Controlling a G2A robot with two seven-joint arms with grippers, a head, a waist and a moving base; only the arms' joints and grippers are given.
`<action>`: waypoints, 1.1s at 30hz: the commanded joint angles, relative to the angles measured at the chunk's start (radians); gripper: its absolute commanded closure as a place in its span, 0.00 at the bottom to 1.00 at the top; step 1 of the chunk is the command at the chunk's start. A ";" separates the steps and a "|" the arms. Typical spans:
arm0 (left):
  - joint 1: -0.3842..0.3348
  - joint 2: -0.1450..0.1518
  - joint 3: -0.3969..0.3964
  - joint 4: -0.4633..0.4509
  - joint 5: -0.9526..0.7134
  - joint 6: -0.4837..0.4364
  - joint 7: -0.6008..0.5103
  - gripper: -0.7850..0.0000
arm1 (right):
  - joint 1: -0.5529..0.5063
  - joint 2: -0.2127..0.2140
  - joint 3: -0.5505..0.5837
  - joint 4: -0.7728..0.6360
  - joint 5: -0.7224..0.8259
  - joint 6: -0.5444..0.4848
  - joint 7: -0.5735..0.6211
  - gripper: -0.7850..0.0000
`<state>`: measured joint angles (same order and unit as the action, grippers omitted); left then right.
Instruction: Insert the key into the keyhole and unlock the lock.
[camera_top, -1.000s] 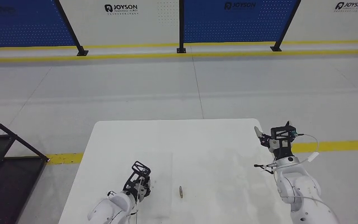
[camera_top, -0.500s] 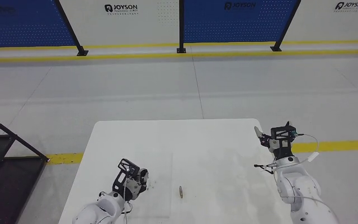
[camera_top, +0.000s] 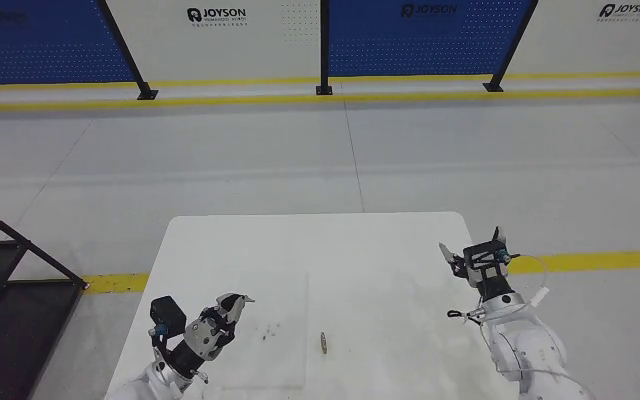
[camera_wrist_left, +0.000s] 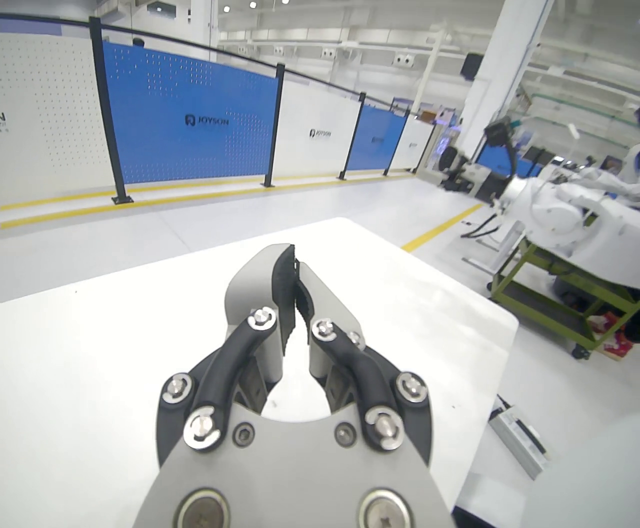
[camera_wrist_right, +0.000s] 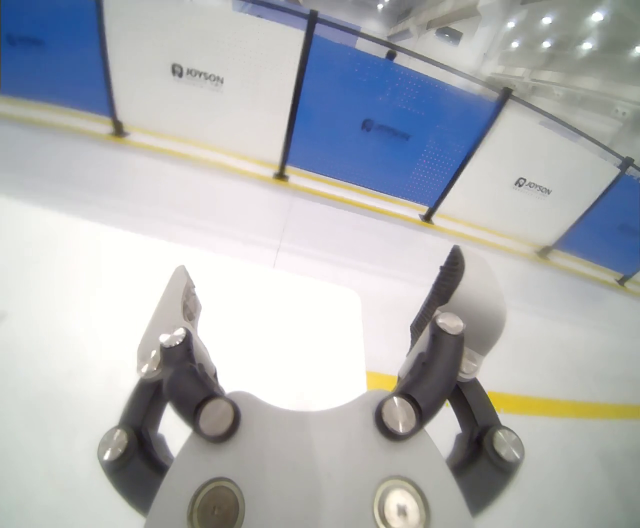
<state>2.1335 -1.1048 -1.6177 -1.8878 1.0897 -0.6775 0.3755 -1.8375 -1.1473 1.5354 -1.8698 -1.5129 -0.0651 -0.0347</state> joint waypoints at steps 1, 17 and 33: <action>-0.005 0.001 -0.005 0.025 0.015 -0.037 0.054 1.00 | -0.034 -0.001 -0.053 -0.029 -0.085 -0.016 0.005 0.00; -0.019 0.002 -0.014 0.085 0.096 -0.074 0.167 1.00 | -0.131 0.005 -0.362 -0.016 -0.396 -0.280 -0.052 0.00; -0.008 -0.002 -0.006 0.075 0.122 -0.004 0.208 1.00 | -0.077 -0.012 -0.488 0.074 -0.353 -0.320 -0.024 0.00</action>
<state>2.1213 -1.1066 -1.6226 -1.8121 1.1958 -0.6994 0.5714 -1.9247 -1.1552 1.0686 -1.8075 -1.8810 -0.3900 -0.0725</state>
